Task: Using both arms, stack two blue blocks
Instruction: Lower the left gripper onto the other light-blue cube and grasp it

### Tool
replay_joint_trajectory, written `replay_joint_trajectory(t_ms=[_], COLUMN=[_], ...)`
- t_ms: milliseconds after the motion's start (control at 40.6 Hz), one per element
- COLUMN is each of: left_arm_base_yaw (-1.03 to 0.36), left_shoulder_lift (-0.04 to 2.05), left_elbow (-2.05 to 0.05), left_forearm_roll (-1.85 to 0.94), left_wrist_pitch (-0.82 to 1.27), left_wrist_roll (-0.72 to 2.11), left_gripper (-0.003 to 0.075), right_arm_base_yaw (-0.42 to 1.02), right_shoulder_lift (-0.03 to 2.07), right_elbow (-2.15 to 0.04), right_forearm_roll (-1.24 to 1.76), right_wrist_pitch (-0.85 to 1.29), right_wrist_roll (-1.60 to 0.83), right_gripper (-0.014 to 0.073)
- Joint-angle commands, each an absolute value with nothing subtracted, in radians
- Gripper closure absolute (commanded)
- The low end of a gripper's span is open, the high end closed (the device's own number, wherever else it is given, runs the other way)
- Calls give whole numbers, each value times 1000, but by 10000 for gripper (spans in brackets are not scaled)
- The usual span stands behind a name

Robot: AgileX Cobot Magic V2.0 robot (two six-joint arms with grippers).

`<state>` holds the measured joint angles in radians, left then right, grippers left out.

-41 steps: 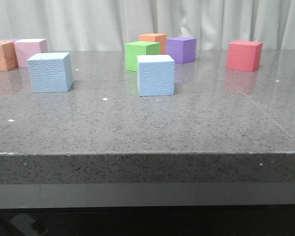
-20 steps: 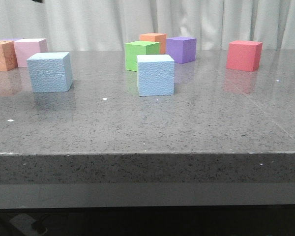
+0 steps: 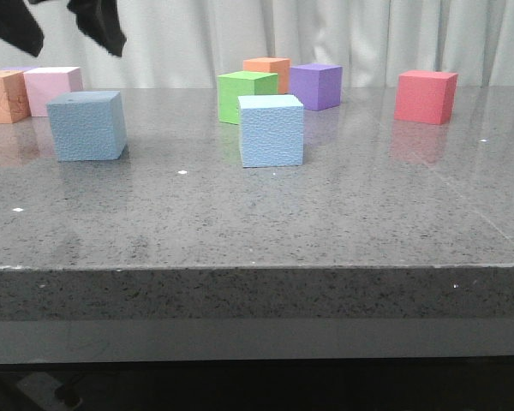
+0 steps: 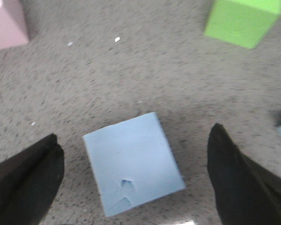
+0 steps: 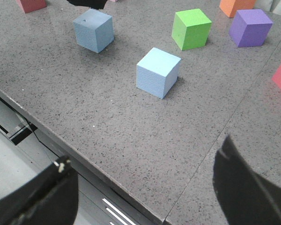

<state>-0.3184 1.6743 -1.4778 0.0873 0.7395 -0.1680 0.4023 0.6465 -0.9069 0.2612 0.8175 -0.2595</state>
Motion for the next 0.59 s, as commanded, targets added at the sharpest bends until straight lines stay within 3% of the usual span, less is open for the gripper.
replay_joint_trajectory(t_ms=[0,566], left_arm_base_yaw=[-324,-324], left_shoulder_lift=[1673,1816], left_elbow=[-1541,-1554], left_forearm_roll=[146,51], left_wrist_pitch=[731,706], left_wrist_roll=[-282,-343], left_gripper=[115,115], right_arm_base_yaw=[397,397], right_shoulder_lift=[646,646], right_elbow=[-929,-929], right_forearm_roll=[262,262], right_wrist_pitch=[748,748], right_wrist_roll=[-266,-266], right_gripper=[-2,-2])
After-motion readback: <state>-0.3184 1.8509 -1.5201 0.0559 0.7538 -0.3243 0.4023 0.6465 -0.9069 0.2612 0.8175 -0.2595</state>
